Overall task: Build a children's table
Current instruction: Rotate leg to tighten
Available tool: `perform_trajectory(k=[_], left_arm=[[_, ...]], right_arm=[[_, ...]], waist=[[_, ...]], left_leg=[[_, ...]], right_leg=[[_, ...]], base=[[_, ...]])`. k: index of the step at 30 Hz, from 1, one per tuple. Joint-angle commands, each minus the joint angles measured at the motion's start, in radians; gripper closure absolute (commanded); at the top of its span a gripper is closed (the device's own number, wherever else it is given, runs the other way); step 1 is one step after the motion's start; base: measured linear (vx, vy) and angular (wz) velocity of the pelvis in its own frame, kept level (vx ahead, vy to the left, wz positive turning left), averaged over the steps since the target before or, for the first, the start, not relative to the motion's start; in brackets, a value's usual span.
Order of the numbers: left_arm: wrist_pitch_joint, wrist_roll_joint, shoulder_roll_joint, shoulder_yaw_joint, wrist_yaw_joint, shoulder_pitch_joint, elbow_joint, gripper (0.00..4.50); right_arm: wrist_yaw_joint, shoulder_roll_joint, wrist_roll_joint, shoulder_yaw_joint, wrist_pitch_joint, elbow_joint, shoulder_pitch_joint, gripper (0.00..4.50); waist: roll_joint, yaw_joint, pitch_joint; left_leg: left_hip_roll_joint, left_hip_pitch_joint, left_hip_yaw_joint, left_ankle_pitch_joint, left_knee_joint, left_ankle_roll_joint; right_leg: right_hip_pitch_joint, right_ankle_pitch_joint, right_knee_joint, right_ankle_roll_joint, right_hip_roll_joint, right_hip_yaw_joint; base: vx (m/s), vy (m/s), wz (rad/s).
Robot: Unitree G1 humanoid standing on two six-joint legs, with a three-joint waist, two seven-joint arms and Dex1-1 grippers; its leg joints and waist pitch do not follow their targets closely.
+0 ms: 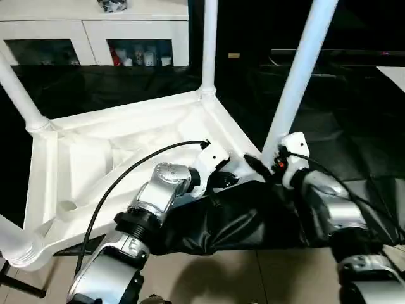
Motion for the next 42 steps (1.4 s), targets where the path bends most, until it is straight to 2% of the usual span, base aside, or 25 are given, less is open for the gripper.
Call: perform_trajectory(k=[1,4,7,11,15,16,18,24,27,29,30,34,36,39,42], left_arm=[[-0.047,-0.053,-0.016,-0.017,-0.047,0.005,-0.029,4.5],[-0.051,-0.052,0.009,-0.03,-0.092,0.017,-0.045,4.5],[-0.051,-0.062,0.043,-0.035,-0.16,0.026,-0.06,4.5],[-0.043,-0.075,0.066,-0.042,-0.226,0.031,-0.077,4.5],[-0.031,-0.082,0.091,-0.058,-0.284,0.038,-0.098,4.5],[-0.025,-0.083,0.105,-0.066,-0.312,0.041,-0.106,4.5],[-0.021,-0.086,0.122,-0.075,-0.345,0.044,-0.114,4.5],[-0.022,-0.086,0.138,-0.076,-0.368,0.042,-0.113,4.5],[-0.021,-0.084,0.143,-0.077,-0.375,0.044,-0.116,4.5],[-0.019,-0.085,0.147,-0.08,-0.376,0.045,-0.119,4.5],[-0.018,-0.086,0.148,-0.081,-0.377,0.045,-0.121,4.5],[-0.018,-0.082,0.151,-0.083,-0.375,0.048,-0.122,4.5],[-0.021,-0.074,0.152,-0.08,-0.362,0.048,-0.117,4.5],[-0.023,-0.068,0.146,-0.071,-0.334,0.044,-0.105,4.5],[-0.023,-0.065,0.127,-0.053,-0.271,0.034,-0.085,4.5]], right_arm=[[0.155,0.012,0.022,0.103,0.011,-0.06,0.025,0.5],[0.256,-0.037,0.03,0.135,0.023,-0.112,0.058,0.5],[0.369,-0.097,0.047,0.151,0.048,-0.155,0.085,0.5],[0.431,-0.14,0.048,0.169,0.07,-0.179,0.095,0.5],[0.474,-0.169,0.051,0.181,0.099,-0.206,0.105,0.5],[0.495,-0.182,0.051,0.185,0.111,-0.218,0.109,0.75],[0.511,-0.195,0.049,0.191,0.123,-0.23,0.112,0.81],[0.501,-0.201,0.021,0.21,0.111,-0.23,0.117,1.2],[0.495,-0.195,0.018,0.219,0.109,-0.233,0.122,1.58],[0.497,-0.19,0.017,0.222,0.11,-0.236,0.125,1.62],[0.497,-0.189,0.015,0.224,0.109,-0.236,0.126,1.85],[0.496,-0.184,0.015,0.23,0.104,-0.24,0.134,1.98],[0.492,-0.175,0.024,0.228,0.109,-0.246,0.143,2.3],[0.48,-0.165,0.03,0.221,0.107,-0.242,0.148,2.4],[0.426,-0.132,0.043,0.187,0.096,-0.214,0.144,2.46]], waist=[[-0.023,0.003,-0.064],[-0.024,0.005,-0.062],[-0.022,0.006,-0.059],[-0.023,0.005,-0.057],[-0.023,0.007,-0.06],[-0.023,0.007,-0.06],[-0.023,0.01,-0.061],[-0.022,0.006,-0.06],[-0.023,0.006,-0.06],[-0.024,0.006,-0.061],[-0.023,0.007,-0.061],[-0.023,0.006,-0.06],[-0.022,0.006,-0.06],[-0.022,0.005,-0.059],[-0.021,0.003,-0.057]], left_leg=[[0.038,0.007,-0.017,-0.159,-0.059,0.112],[0.039,0.006,-0.017,-0.167,-0.059,0.116],[0.042,0.01,-0.018,-0.211,-0.063,0.098],[0.043,0.011,-0.019,-0.228,-0.065,0.084],[0.043,0.009,-0.019,-0.209,-0.063,0.086],[0.042,0.01,-0.019,-0.208,-0.063,0.086],[0.044,0.009,-0.019,-0.199,-0.063,0.09],[0.043,0.01,-0.018,-0.203,-0.063,0.081],[0.043,0.01,-0.018,-0.203,-0.063,0.079],[0.043,0.01,-0.018,-0.198,-0.062,0.08],[0.043,0.01,-0.018,-0.197,-0.063,0.08],[0.043,0.011,-0.018,-0.204,-0.063,0.078],[0.043,0.011,-0.018,-0.209,-0.064,0.075],[0.043,0.011,-0.019,-0.219,-0.065,0.071],[0.043,0.012,-0.02,-0.239,-0.067,0.063]], right_leg=[[0.052,-0.183,-0.071,-0.222,-0.057,0.039],[0.051,-0.199,-0.072,-0.223,-0.058,0.039],[0.048,-0.279,-0.08,-0.211,-0.057,0.038],[0.045,-0.311,-0.083,-0.202,-0.058,0.039],[0.046,-0.283,-0.078,-0.208,-0.058,0.039],[0.046,-0.281,-0.078,-0.209,-0.058,0.039],[0.048,-0.265,-0.075,-0.215,-0.059,0.039],[0.046,-0.268,-0.076,-0.221,-0.059,0.039],[0.046,-0.271,-0.076,-0.218,-0.06,0.04],[0.046,-0.266,-0.075,-0.219,-0.059,0.039],[0.046,-0.264,-0.075,-0.218,-0.059,0.039],[0.046,-0.271,-0.076,-0.218,-0.059,0.04],[0.046,-0.277,-0.077,-0.214,-0.058,0.04],[0.046,-0.289,-0.078,-0.212,-0.059,0.04],[0.043,-0.321,-0.082,-0.203,-0.06,0.04]], base=[[0.0,0.0,0.0],[0.0,0.0,0.0],[0.0,0.0,0.0],[0.0,0.0,0.0],[0.0,0.0,0.0],[0.0,0.0,0.0],[0.0,0.0,0.0],[0.0,0.0,0.0],[0.0,0.0,0.0],[0.0,0.0,0.0],[0.0,0.0,0.0],[0.0,0.0,0.0],[0.0,0.0,0.0],[0.0,0.0,0.0],[0.0,0.0,0.0]])
